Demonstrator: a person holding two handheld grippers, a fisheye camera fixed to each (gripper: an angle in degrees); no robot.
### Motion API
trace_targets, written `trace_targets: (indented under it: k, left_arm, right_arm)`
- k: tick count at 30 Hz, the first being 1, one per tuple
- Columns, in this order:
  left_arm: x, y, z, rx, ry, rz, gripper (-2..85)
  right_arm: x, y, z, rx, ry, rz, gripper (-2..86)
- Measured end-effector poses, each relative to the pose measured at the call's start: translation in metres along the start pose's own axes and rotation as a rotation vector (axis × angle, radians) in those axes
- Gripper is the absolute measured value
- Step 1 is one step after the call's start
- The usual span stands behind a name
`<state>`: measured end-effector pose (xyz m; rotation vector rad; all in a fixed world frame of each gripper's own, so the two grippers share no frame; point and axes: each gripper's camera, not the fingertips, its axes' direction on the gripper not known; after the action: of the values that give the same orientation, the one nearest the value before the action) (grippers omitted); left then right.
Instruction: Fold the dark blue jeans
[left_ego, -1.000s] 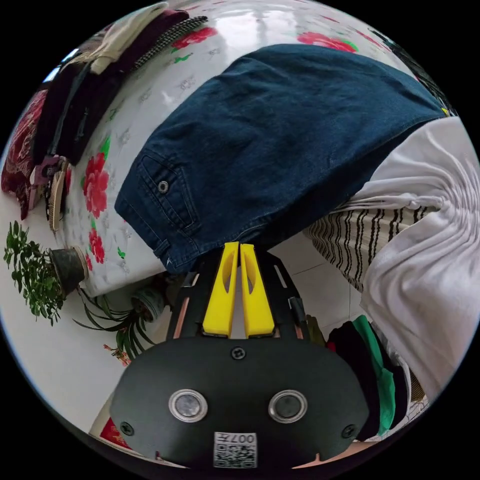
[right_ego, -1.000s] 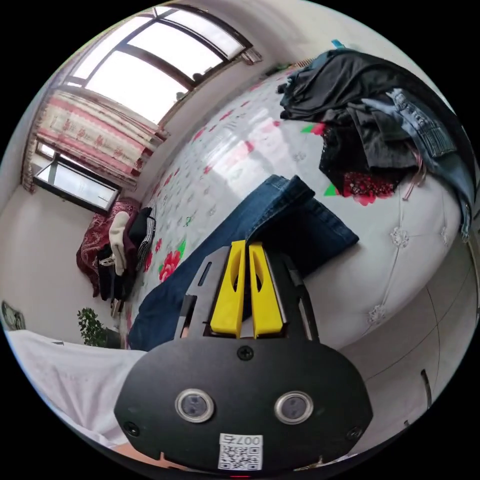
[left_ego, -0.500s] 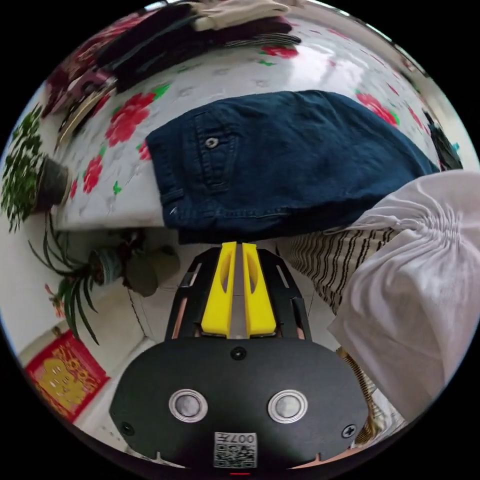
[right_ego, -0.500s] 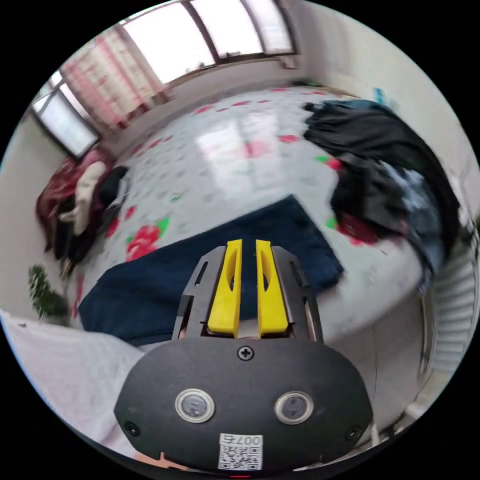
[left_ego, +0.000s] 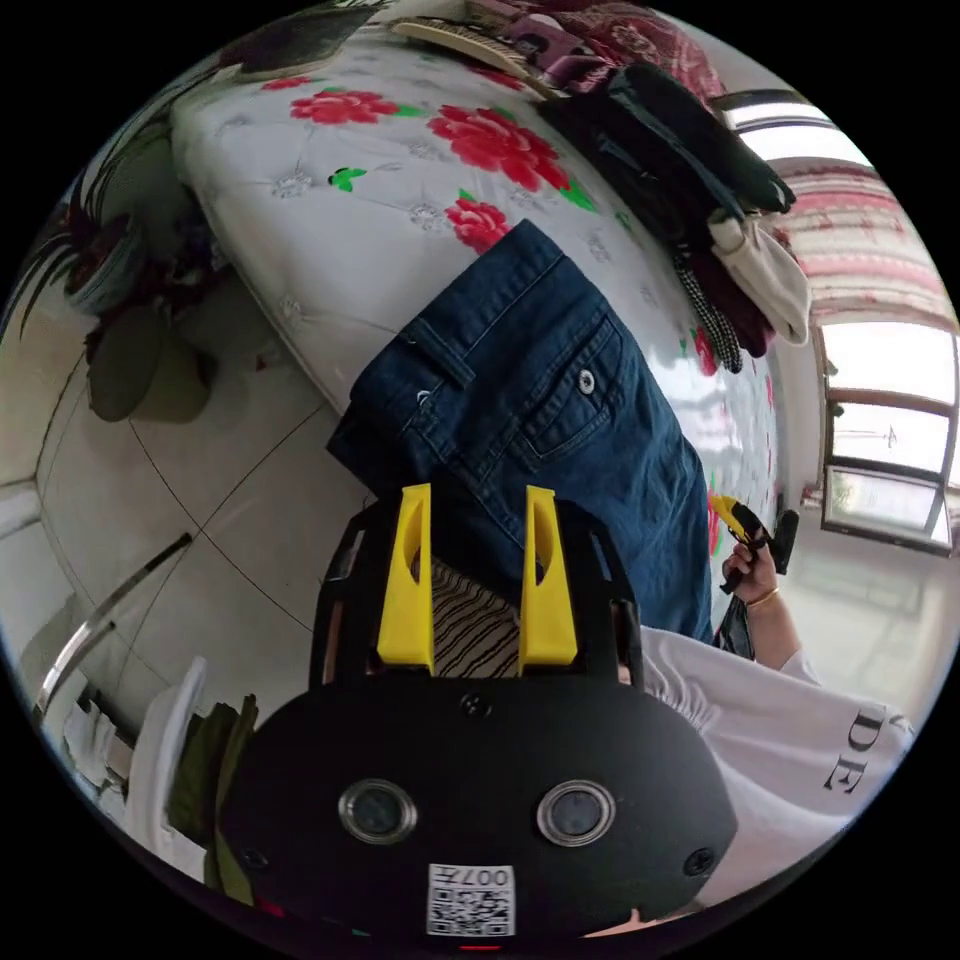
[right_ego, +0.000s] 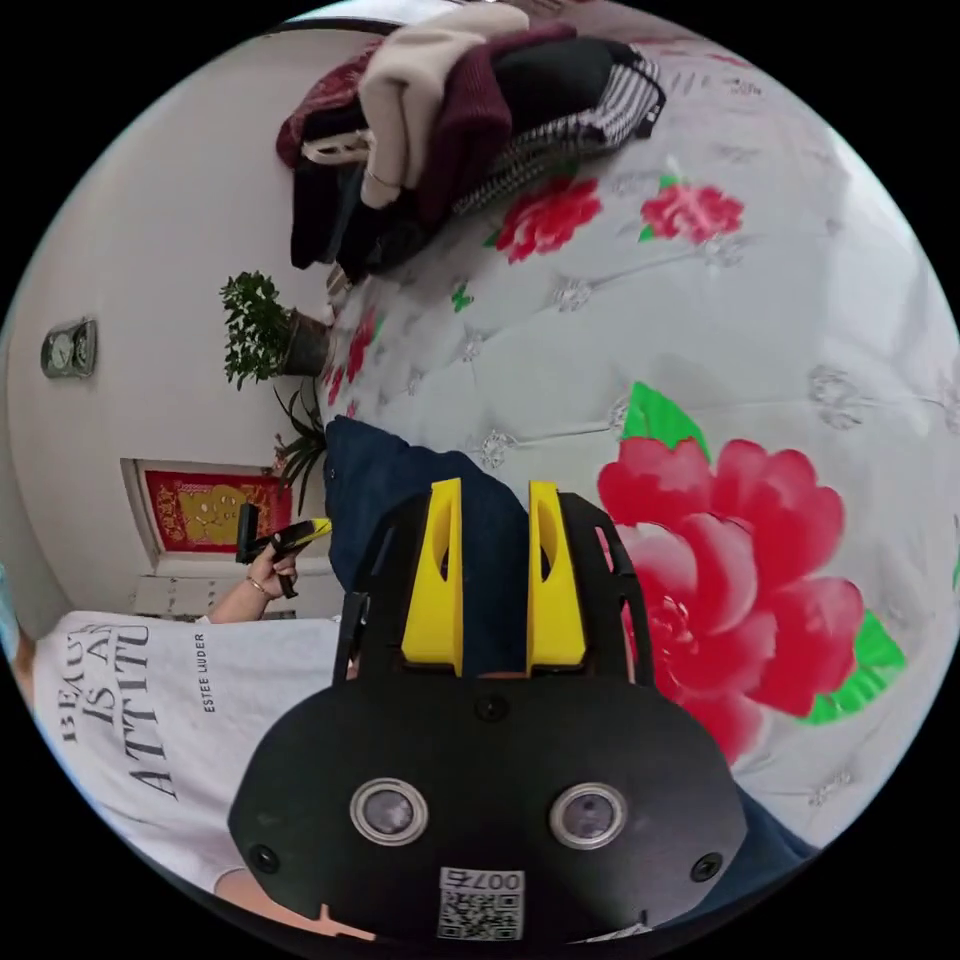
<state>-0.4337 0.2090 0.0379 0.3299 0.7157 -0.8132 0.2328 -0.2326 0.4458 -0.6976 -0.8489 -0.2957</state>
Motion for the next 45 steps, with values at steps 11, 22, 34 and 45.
trace_targets:
  k: [11, 22, 34, 45]
  left_arm:
    - [0.000, -0.021, -0.052, -0.047, 0.066, -0.001, 5.1]
    - [0.023, -0.033, -0.089, -0.095, 0.028, 0.032, 5.0]
    - [0.038, -0.022, -0.133, -0.077, 0.044, 0.028, 3.7]
    - [0.041, -0.010, -0.169, -0.069, 0.063, 0.021, 0.4]
  right_arm:
    - [-0.023, -0.053, -0.009, -0.473, -0.302, -0.157, 7.8]
    - [0.007, -0.098, -0.028, -0.478, -0.351, -0.084, 7.8]
    - [0.075, -0.156, -0.029, -0.438, -0.457, 0.225, 5.8]
    - [0.064, -0.175, 0.037, -0.426, -0.625, 0.373, 2.1]
